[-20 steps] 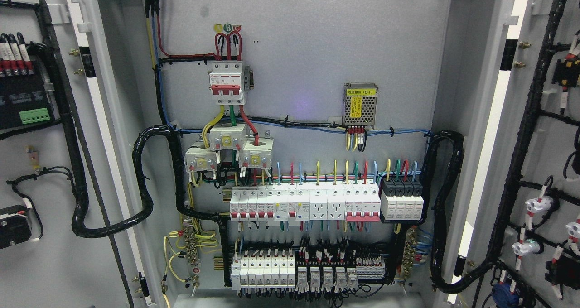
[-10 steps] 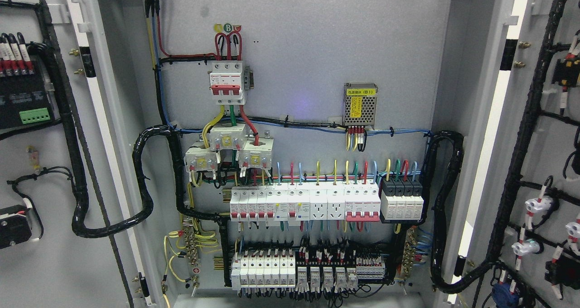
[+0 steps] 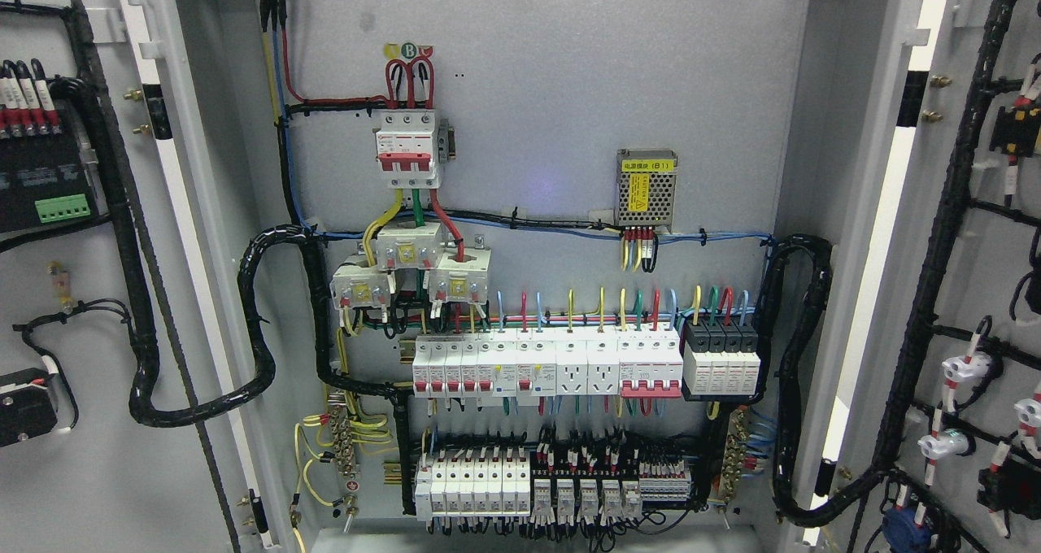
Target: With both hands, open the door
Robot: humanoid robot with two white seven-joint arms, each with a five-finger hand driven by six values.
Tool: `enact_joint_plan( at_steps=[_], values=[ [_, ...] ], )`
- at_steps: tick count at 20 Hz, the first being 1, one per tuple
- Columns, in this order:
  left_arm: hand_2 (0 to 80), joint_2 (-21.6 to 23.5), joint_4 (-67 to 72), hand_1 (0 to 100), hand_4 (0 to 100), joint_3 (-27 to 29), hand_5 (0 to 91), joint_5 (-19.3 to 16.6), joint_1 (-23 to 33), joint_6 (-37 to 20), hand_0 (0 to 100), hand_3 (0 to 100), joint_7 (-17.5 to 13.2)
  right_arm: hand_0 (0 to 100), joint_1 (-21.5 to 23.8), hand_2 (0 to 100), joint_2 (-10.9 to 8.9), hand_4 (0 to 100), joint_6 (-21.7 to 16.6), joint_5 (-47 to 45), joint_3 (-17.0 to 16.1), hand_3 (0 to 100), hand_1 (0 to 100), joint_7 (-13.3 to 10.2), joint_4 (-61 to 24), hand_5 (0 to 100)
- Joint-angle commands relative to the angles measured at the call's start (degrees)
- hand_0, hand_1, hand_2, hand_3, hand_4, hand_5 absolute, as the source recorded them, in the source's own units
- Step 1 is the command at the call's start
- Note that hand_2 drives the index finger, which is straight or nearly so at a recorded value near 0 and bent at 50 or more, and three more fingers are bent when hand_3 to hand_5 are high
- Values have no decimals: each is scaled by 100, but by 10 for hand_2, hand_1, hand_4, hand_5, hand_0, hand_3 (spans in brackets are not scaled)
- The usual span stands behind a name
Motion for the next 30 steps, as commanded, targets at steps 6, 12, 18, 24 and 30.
enact_joint_plan(
  at_steps=[6,12,18,24,30],
  values=[
    [0,-717,1376,0,31,-514,0,-715,431,146,0,0,12,106,106,0,562,0,-975,7,409,0,0,24,2688,0],
    [0,-848,2405,0,30,-514,0,-741,167,435,0,0,12,107,150,0,817,0,-940,16,417,0,0,24,3295,0],
    [0,-1253,4055,0,31,-462,0,-1075,-562,621,0,0,-15,107,-86,0,1519,0,-887,42,347,0,0,24,4646,0],
    [0,-1596,6069,0,30,-418,0,-1259,-1379,630,0,0,-6,106,-1061,0,2547,0,-878,42,-30,0,0,24,7019,0],
    [0,-1877,7888,0,31,-400,0,-1392,-1994,542,0,0,29,106,-1722,0,3137,0,209,42,-495,0,0,15,8340,0]
  ],
)
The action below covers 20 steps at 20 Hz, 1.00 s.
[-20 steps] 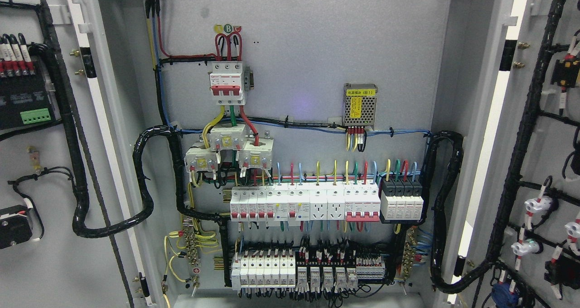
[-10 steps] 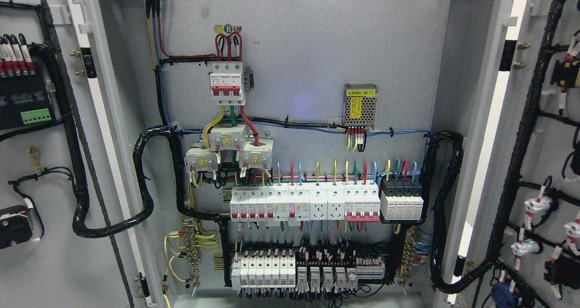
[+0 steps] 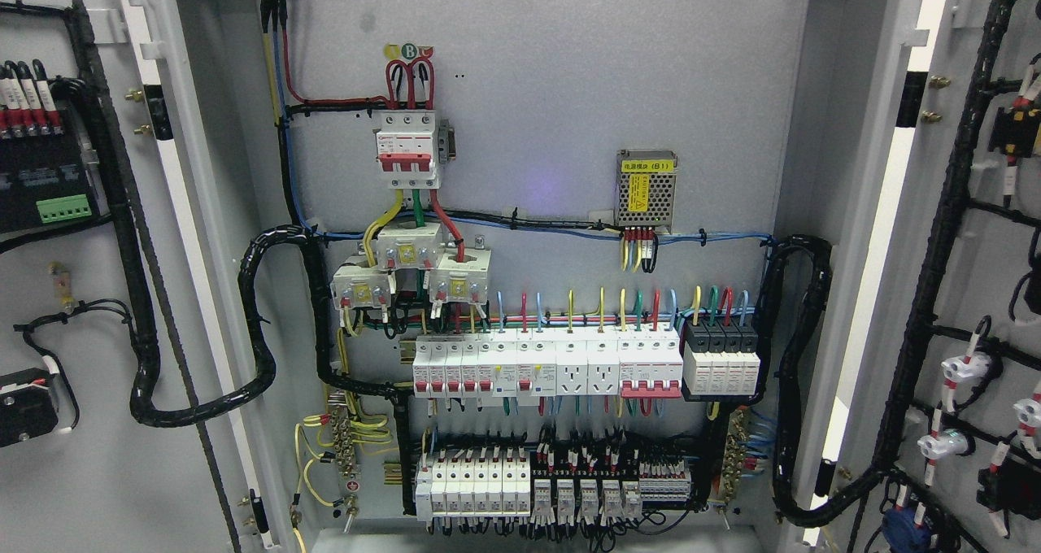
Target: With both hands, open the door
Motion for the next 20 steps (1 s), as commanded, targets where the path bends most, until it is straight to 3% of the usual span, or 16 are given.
enact_joint_plan(
  at_steps=[1,4,6,9,11,20],
  values=[
    [0,-550,3282,0,31,10,0,-117,-706,-69,0,0,53,106,-554,0,1142,0,493,1,-656,0,0,-31,2648,0],
    [0,-620,4100,0,30,185,0,-116,-1022,-323,0,0,53,107,-554,0,1195,0,1451,141,-727,0,0,-75,2745,0],
    [0,-655,4636,0,30,361,0,-116,-1224,-481,0,0,53,107,-563,0,1195,0,1839,343,-736,0,0,-119,2815,0],
    [0,-743,5252,0,30,537,0,-73,-1445,-622,0,0,27,107,-624,0,1230,0,2069,598,-762,0,0,-644,2833,0],
    [0,-813,5517,0,31,546,0,-55,-1489,-667,0,0,35,107,-729,0,1274,0,2235,782,-780,0,0,-839,2973,0],
    [0,-884,5904,0,31,687,0,-46,-1489,-667,0,0,18,107,-1072,0,1564,0,3027,1434,-842,0,0,-883,3475,0]
  ],
)
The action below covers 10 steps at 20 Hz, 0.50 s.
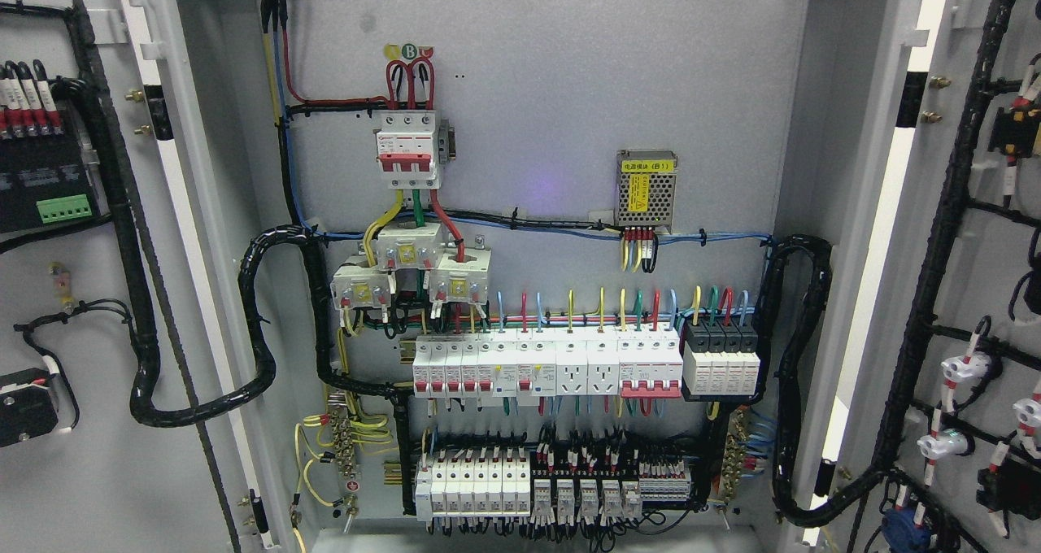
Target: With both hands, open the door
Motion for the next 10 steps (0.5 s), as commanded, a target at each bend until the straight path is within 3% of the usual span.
enact_joint_plan(
  at_steps=[1,3,10],
  values=[
    [0,-224,1355,0,30,293,0,16,-76,-1,0,0,-9,106,-191,0,428,0,199,458,-173,0,0,-55,842,0],
    [0,-224,1328,0,31,302,0,25,-76,-1,0,0,-9,106,-191,0,445,0,321,510,-147,0,0,-195,877,0],
    [0,-215,1232,0,31,381,0,16,-67,-1,0,0,-9,107,-191,0,472,0,453,757,-173,0,0,-222,860,0]
  ],
)
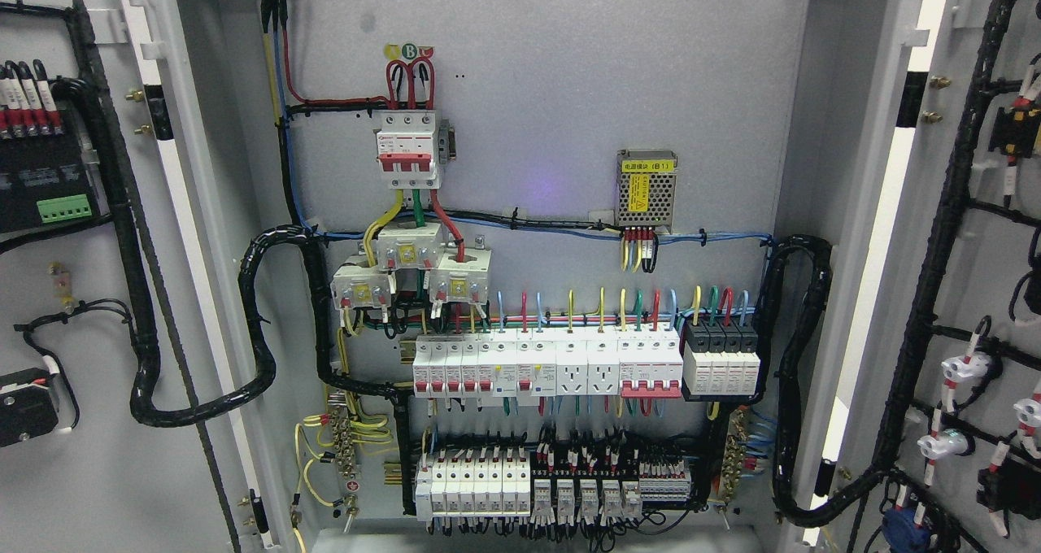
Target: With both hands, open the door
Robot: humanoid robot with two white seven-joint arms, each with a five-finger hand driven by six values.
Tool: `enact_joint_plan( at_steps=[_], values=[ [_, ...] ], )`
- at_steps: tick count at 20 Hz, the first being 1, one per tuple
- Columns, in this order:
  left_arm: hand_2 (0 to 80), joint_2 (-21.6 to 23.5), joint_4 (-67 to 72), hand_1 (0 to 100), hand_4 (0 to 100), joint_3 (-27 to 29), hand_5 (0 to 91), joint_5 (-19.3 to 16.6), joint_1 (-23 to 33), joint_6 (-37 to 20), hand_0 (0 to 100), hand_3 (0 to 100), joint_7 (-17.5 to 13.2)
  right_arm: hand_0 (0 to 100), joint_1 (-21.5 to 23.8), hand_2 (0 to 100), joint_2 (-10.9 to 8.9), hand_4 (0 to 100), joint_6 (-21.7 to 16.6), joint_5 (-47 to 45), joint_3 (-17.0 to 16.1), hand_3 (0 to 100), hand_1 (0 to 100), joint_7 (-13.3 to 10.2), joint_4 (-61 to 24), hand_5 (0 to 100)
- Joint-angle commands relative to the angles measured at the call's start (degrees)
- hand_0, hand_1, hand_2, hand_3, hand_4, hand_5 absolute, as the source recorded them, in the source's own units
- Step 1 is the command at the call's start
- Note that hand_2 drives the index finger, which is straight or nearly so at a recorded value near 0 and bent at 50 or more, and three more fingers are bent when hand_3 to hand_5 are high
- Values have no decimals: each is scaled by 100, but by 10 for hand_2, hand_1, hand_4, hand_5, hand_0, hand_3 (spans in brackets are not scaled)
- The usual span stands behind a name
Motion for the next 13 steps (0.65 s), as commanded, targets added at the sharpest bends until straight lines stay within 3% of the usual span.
enact_joint_plan(
  at_steps=[1,13],
  values=[
    [0,-87,446,0,31,194,0,2,-8,5,0,0,3,107,-33,0,209,0,88,174,-62,0,0,-11,348,0],
    [0,-61,306,0,31,185,0,2,-8,-3,0,0,12,107,-33,0,201,0,167,183,-71,0,0,-11,322,0]
  ],
)
